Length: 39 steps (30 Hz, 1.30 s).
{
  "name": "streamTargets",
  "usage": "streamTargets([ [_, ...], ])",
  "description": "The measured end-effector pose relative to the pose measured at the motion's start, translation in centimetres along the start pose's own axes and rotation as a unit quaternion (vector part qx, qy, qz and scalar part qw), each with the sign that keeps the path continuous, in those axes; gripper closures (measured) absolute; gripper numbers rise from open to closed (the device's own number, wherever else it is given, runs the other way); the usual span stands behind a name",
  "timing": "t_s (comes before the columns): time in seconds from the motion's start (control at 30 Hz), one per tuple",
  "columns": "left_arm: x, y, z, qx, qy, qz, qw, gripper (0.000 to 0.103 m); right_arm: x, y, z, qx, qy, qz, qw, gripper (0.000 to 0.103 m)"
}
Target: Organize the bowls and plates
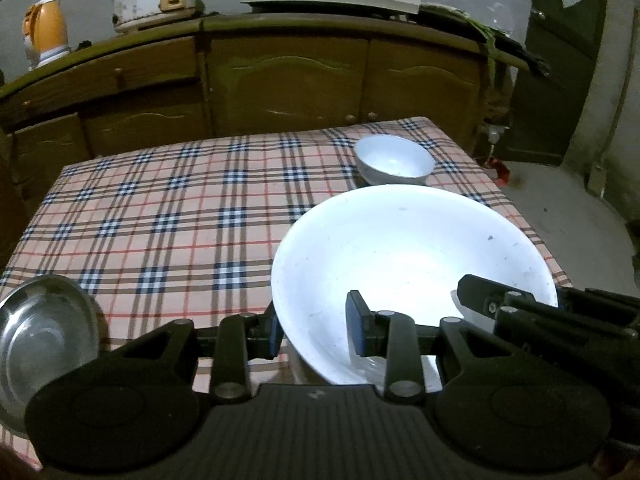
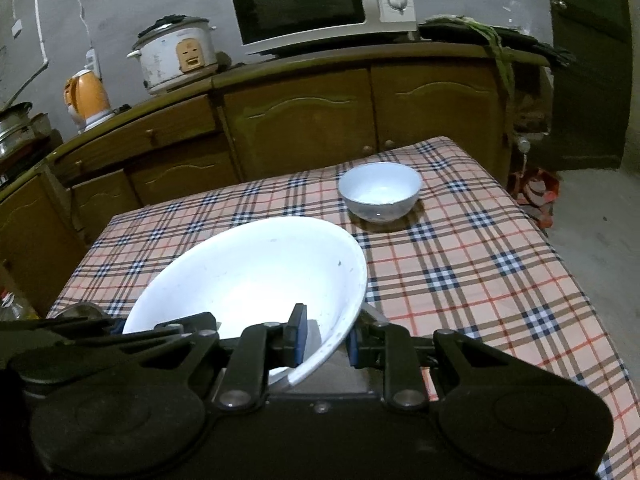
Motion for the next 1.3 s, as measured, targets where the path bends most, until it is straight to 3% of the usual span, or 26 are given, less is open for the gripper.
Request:
streamTargets([
  [0.53, 2.9, 0.1, 2.9, -0.006, 0.036, 0.028, 0.9989, 0.071, 4.4, 0.2, 1.1, -0.003, 0.014, 0.042, 0.999, 0.076],
  [1.07, 1.3, 2.9, 6.4, -0.061, 0.03, 0.02, 0.9975, 0.071, 4.6, 3.7, 5.6, -0.049, 0.001, 0.045, 0.998, 0.076],
  [1.3, 1.2, 3.2, 7.0, -0.065, 0.036, 0.017, 0.9971, 0.069, 4.7, 4.2, 6.4, -0.053, 0.001, 0.044, 0.998, 0.076],
])
Point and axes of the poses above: each gripper's, at about its wrist camera, not at the fingertips, and z roughly the way its jaws point, x to its right, y to its underside, the point moved 7 cm from there along z, roughly the way its jaws point, and after that the axes turned 9 degrees about z, right-handed, at the moved point
